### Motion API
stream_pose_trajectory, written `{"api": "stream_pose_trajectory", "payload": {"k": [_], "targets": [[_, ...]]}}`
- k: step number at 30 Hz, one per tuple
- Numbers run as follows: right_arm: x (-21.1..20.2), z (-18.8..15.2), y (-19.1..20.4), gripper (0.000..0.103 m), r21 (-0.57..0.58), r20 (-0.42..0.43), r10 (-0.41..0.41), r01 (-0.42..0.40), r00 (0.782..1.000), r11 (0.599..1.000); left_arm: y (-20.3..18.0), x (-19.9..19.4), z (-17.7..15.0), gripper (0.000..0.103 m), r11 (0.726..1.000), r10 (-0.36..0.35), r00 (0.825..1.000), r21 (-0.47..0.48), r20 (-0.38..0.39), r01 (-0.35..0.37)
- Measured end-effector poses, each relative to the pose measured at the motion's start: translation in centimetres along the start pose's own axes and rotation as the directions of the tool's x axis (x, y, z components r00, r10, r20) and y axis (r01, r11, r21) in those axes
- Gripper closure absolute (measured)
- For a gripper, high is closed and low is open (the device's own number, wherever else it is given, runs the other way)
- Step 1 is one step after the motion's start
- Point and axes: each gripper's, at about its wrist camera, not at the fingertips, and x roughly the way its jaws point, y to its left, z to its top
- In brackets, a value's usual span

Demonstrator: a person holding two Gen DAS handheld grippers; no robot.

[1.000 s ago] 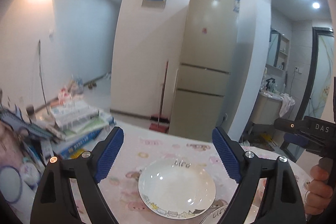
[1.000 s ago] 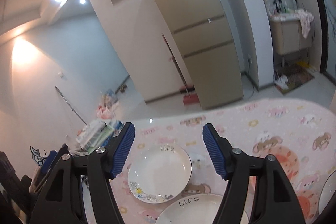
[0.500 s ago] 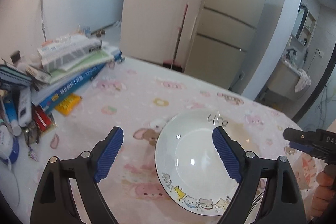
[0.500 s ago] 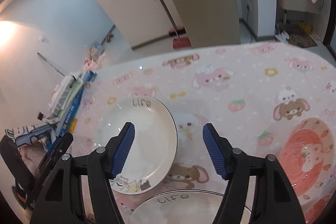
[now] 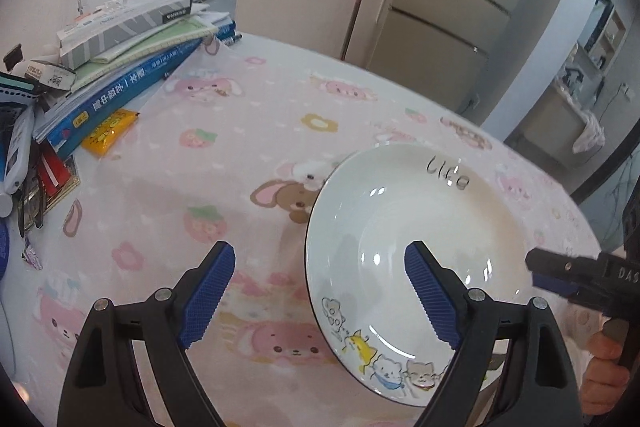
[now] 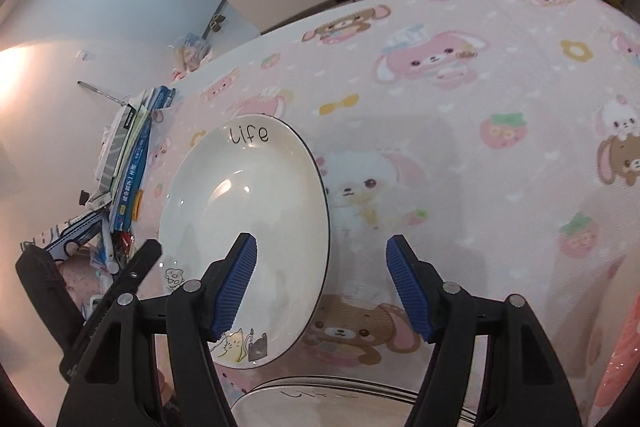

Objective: Organize plates and bowls
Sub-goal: 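Close the left tool on the plate rim while the right tool grips the rim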

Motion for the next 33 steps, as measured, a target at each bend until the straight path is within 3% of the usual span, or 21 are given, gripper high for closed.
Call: {"api": "stream_pose_trajectory", "payload": {"k": [4, 6, 7, 8, 11, 14, 16, 19, 23, 26, 33], "targets": [[0.2, 0.0, 0.1, 0.037, -0.017, 0.001, -0.005, 0.005, 1.000, 1.000, 0.3, 1.3, -0.3, 0.014, 0.999, -0.017, 0.998, -0.032, -0.062, 0.016], [0.2, 0.0, 0.0, 0.037, -0.015, 0.003, -0.012, 0.012, 1.000, 1.000, 0.5, 1.9, -0.4, 0.014, 0.997, -0.062, 0.994, -0.042, -0.093, 0.059], [0.3, 0.0, 0.0, 0.037, -0.019, 0.007, -0.020, 0.020, 1.000, 1.000, 0.6, 2.1, -0.5, 0.019, 0.997, -0.074, 0.993, -0.046, -0.097, 0.070], [0.4, 0.0, 0.1, 0.038, -0.027, 0.012, -0.031, 0.032, 0.999, 0.999, 0.6, 2.0, -0.5, 0.037, 0.997, -0.064, 0.994, -0.040, -0.083, 0.061], [0.4, 0.1, -0.1, 0.047, -0.028, 0.014, -0.036, 0.037, 0.999, 0.999, 1.1, 2.1, -0.4, 0.063, 0.995, -0.090, 0.992, -0.058, -0.089, 0.085], [0.7, 0.2, -0.4, 0.061, -0.009, -0.009, 0.018, -0.018, 1.000, 1.000, 1.9, 2.1, -0.3, 0.089, 0.987, -0.125, 0.988, -0.108, -0.090, 0.115], [1.0, 0.2, -0.3, 0.077, -0.014, -0.020, 0.032, -0.033, 0.999, 0.999, 2.4, 2.1, -0.2, 0.090, 0.977, -0.172, 0.981, -0.146, -0.094, 0.157], [1.4, 0.1, -0.2, 0.089, -0.023, -0.031, 0.042, -0.042, 0.999, 0.999, 2.9, 2.2, -0.2, 0.091, 0.967, -0.203, 0.975, -0.177, -0.091, 0.184], [1.6, 0.1, -0.5, 0.091, -0.010, -0.035, 0.056, -0.057, 0.998, 0.998, 3.0, 2.2, -0.2, 0.092, 0.962, -0.216, 0.972, -0.190, -0.088, 0.196], [2.9, 0.0, -1.4, 0.092, 0.047, -0.105, 0.111, -0.106, 0.988, 0.993, 2.4, 2.4, -0.3, 0.090, 0.968, -0.207, 0.973, -0.164, -0.101, 0.189], [3.0, -0.1, -2.0, 0.094, 0.080, -0.094, 0.154, -0.147, 0.984, 0.986, 2.0, 2.2, -0.3, 0.088, 0.977, -0.177, 0.980, -0.135, -0.090, 0.164]]}}
